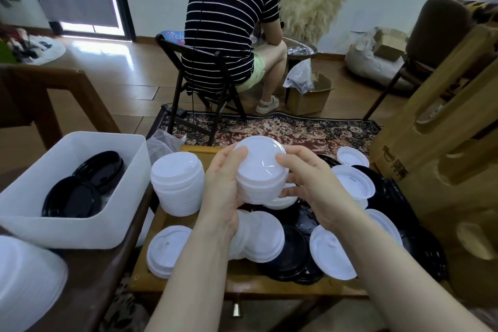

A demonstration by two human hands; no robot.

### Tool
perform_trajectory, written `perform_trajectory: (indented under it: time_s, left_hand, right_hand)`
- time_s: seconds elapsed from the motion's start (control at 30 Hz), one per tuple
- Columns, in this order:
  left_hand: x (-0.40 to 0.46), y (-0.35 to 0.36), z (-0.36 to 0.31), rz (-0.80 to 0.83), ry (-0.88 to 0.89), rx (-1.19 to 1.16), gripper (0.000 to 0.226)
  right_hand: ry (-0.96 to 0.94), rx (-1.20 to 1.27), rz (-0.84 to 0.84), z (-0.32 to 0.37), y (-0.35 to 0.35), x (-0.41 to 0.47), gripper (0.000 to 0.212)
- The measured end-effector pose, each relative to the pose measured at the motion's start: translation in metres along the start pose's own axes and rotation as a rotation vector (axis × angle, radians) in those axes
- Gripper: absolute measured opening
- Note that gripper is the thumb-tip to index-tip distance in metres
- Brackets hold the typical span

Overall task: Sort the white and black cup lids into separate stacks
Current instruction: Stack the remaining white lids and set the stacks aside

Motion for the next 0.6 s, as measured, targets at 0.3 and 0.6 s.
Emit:
perform_trajectory:
  time_s: [0.3, 0.6]
  left_hand:
    - [-0.015, 0.004, -0.002, -0.082, 0.041, -0.014, 0.011]
    - [-0.035, -0.001, -0.018, -0.127, 0.066, 0.073, 0.023]
  right_hand:
    - [0.145, 0.154, 0.179, 0.002, 0.000, 0.000, 0.044]
    - [0.201, 0.294, 0.152, 0.002, 0.021, -0.001, 0.047]
Point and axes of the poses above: each hand's wrist, its own x-axis towards the middle knuckle, its own y-axis out of the palm, z = x × y, the point moved 1 cm from there along x, towards the middle knuckle, and after that the axes turned 5 degrees about -y, right-handed, at the moved point
